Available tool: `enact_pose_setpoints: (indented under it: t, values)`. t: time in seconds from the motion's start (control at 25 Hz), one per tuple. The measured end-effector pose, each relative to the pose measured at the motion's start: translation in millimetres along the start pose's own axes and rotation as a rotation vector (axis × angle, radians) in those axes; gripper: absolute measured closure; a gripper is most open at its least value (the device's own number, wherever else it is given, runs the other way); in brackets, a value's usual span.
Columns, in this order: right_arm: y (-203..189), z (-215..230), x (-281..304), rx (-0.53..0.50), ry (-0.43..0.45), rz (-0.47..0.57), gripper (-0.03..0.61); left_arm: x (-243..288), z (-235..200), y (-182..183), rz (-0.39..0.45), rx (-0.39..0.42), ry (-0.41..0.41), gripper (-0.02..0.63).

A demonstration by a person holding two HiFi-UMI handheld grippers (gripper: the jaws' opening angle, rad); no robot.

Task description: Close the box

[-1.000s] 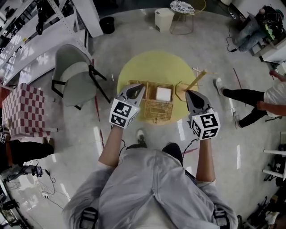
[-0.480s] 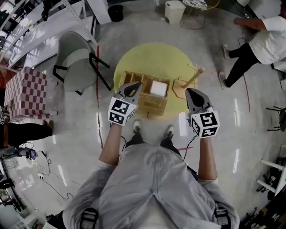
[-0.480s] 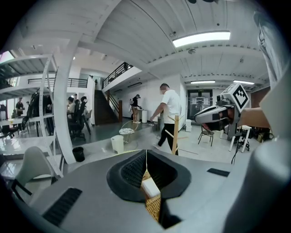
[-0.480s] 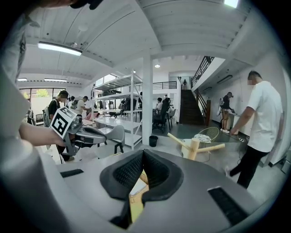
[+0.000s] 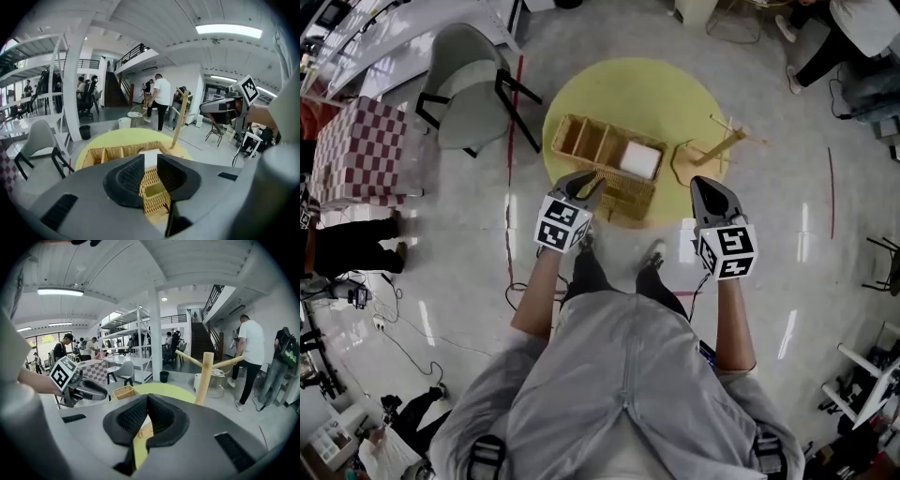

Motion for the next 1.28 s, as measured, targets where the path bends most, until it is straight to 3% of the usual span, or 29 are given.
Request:
enact_pose_setpoints:
  t: [0.4,0.84,1.08,1.28]
  values:
    - [-36.6,-11.1,17.9,-0.008,0.083,-0.069,0.563,13.7,18.4,-90.5,-0.153,-0.134,0.018,0.506]
    - [-71.7,-19.9,24.6,0.009,0.122,-0.118,0.563,45.1,41.3,-167.5,-0.309,-0.212,0.034,0.491]
    - [-84.4,-20.2,22.3,0.02,0.114,-0.138,0.563,56.7,37.4,-187.6,-0.32,-0.233,0.094,0.497]
    - [-91.8,-16.4,15.7,0.041,0.094,-0.151,0.563,62.6,35.2,-181.0,-0.291,-0.217,0.122,0.568]
Point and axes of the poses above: the fingertips, and each gripper's own axes: x forward along the fingers, z to its right, y out of its top, the point moved 5 cm from there along -x, backward along the fingers, and after that the axes turned 3 degrees about -x, right-handed, at the moved point
